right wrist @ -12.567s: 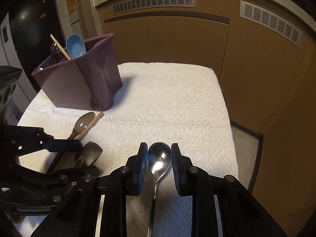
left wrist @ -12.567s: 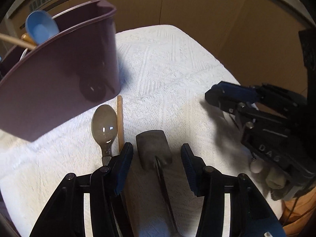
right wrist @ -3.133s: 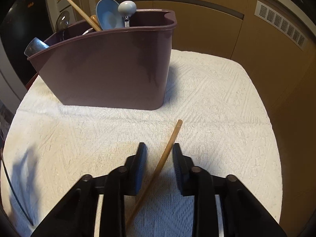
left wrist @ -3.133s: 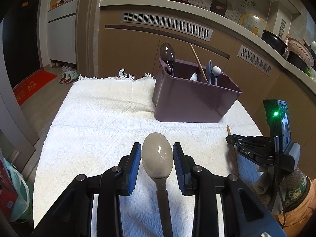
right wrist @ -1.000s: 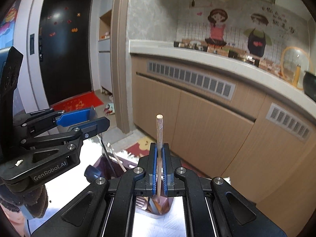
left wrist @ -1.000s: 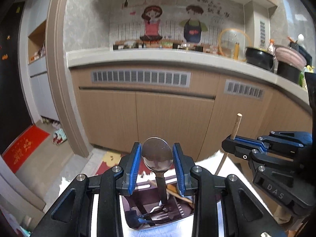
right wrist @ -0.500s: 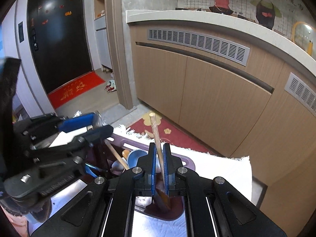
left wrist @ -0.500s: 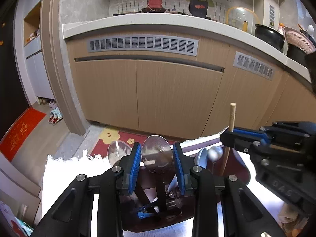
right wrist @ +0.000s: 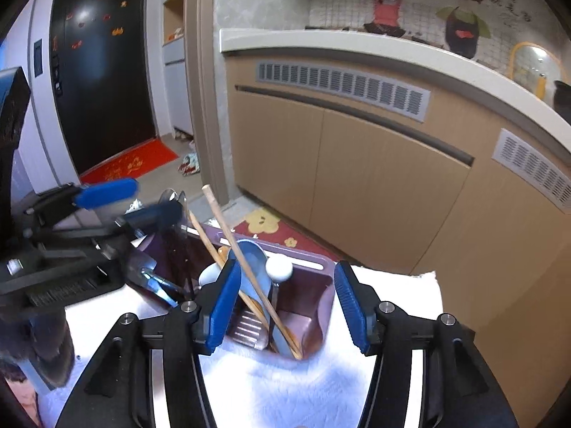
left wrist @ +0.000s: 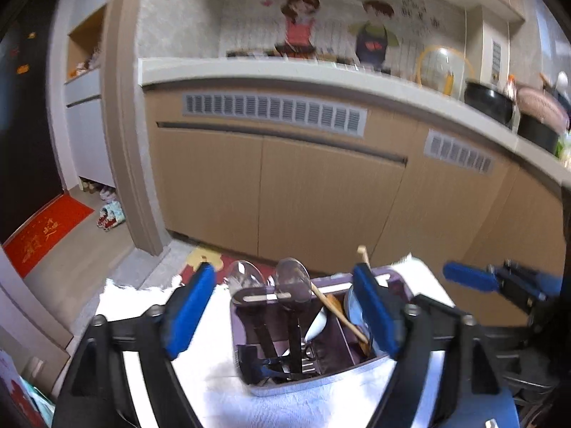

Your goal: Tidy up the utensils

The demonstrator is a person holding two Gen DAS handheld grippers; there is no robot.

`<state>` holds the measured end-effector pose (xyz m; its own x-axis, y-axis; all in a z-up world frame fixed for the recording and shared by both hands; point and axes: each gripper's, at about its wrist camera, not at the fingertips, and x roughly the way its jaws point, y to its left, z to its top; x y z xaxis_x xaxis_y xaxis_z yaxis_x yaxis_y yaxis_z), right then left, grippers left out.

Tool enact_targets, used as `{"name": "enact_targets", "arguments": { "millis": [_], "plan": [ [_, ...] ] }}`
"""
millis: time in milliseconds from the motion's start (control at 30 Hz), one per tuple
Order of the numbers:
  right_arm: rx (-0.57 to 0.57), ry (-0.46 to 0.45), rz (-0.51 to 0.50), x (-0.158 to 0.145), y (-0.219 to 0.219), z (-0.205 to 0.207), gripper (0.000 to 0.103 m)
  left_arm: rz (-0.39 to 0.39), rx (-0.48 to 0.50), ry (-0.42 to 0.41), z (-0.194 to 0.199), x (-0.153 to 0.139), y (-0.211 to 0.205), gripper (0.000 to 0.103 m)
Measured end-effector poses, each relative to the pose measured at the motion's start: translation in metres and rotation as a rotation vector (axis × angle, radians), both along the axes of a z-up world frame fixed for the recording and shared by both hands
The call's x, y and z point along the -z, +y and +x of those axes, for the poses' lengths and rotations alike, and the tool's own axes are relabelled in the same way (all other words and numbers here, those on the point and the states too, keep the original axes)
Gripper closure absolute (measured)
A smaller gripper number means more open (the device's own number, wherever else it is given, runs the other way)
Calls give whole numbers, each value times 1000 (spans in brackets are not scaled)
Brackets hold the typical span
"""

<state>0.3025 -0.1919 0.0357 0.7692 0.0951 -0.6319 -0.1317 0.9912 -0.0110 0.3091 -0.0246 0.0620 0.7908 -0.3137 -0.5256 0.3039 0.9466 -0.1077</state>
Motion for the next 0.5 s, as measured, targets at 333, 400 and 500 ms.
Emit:
{"name": "enact_targets", "arguments": {
  "millis": [333,400,500],
  "plan": [
    [49,-91,100,-4,-14,-92,26,-36,-129,-83,-109,7,28,1],
    [68,-91,128,2,-15,-114,24,-22,-162,-70,-134,18,29,1],
    [102,-83,178,15,-17,-148,20,18,-170,-56,-170,36,23,1]
  ]
}}
